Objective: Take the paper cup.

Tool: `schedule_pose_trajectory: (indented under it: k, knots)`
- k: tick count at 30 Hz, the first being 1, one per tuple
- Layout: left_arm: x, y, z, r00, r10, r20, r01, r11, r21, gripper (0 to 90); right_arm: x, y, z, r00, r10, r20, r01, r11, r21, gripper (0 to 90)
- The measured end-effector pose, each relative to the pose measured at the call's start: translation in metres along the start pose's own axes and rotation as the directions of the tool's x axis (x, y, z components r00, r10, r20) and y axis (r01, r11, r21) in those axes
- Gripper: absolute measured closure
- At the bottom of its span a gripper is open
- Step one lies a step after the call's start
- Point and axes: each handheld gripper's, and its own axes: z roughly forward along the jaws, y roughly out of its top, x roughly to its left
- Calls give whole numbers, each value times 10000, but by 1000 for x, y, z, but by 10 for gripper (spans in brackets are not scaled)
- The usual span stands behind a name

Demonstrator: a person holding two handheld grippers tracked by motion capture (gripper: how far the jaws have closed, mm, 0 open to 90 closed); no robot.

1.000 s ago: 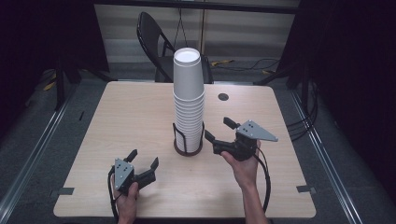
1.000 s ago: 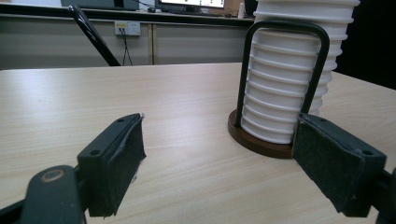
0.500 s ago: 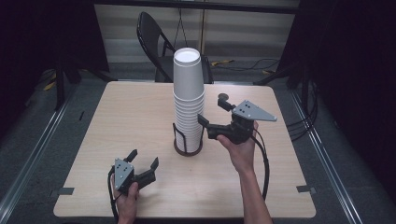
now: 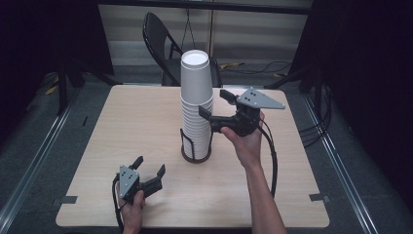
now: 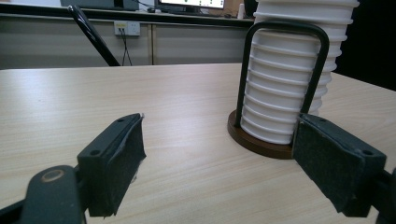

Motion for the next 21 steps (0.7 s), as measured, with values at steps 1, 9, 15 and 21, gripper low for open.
schedule_pose_trajectory:
  k: [1, 9, 15, 21]
  knots:
    - [0, 0, 0, 10000, 0, 0, 0, 10000, 0, 168, 0, 0, 0, 10000, 0, 0, 0, 10000, 0, 136]
    - [0, 0, 0, 10000, 11, 5, -11, 10000, 18, 167, -3, 17, 12, 9997, -116, -232, 114, 9999, -77, 133]
    - [0, 0, 0, 10000, 19, 21, -19, 10000, 20, 167, -6, 25, 22, 9995, -82, -300, 80, 10000, -55, 131]
    - [1, 0, -1, 10000, -68, 11, 68, 10000, -43, 167, -10, 26, 39, 9990, 62, -446, -56, 9999, 118, 109]
